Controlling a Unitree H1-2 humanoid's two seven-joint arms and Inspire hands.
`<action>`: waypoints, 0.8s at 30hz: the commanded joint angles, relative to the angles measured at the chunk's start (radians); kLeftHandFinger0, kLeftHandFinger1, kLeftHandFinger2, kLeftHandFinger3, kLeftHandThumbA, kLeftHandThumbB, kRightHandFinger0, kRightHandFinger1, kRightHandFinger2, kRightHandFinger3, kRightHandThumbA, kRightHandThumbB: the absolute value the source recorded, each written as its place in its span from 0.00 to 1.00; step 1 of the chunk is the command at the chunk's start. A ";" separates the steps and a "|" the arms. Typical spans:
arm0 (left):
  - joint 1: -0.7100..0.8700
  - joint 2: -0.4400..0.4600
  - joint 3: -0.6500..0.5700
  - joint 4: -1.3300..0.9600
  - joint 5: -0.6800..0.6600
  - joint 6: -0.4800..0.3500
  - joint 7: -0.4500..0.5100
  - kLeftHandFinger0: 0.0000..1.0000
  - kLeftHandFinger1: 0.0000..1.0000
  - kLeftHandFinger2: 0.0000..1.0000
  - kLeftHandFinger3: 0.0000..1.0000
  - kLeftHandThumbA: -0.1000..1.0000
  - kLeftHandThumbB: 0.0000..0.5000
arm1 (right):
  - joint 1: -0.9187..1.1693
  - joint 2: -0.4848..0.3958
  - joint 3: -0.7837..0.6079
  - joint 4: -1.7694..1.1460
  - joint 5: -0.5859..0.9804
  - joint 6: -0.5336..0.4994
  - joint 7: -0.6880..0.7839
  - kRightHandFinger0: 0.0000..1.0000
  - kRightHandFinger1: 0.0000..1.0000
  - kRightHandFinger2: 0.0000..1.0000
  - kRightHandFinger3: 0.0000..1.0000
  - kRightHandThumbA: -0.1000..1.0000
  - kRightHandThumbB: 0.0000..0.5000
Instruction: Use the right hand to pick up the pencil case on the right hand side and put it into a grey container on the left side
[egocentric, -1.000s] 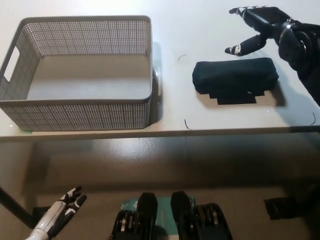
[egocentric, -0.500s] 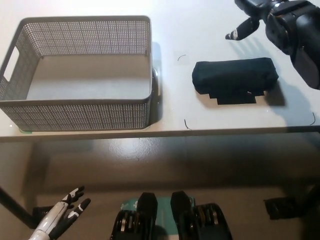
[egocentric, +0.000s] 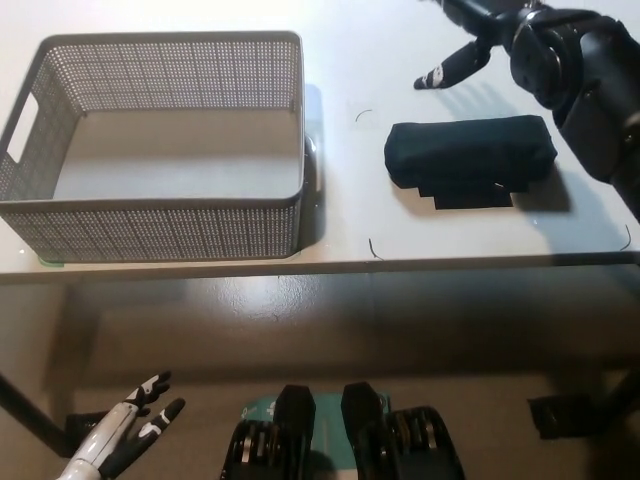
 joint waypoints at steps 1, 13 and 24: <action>-0.011 0.024 0.005 -0.025 0.005 -0.049 -0.009 1.00 1.00 1.00 1.00 0.94 0.46 | -0.042 0.008 -0.041 0.003 0.066 0.042 0.115 1.00 1.00 1.00 1.00 0.89 1.00; -0.016 0.021 0.007 -0.020 0.011 -0.054 -0.011 1.00 1.00 1.00 1.00 0.96 0.46 | -0.027 0.026 -0.048 0.107 0.085 0.042 0.156 1.00 1.00 1.00 1.00 0.88 1.00; -0.022 0.021 0.009 -0.018 0.010 -0.063 -0.013 1.00 1.00 1.00 1.00 1.00 0.61 | -0.004 0.059 -0.035 0.185 0.072 0.005 0.110 1.00 1.00 1.00 1.00 0.87 1.00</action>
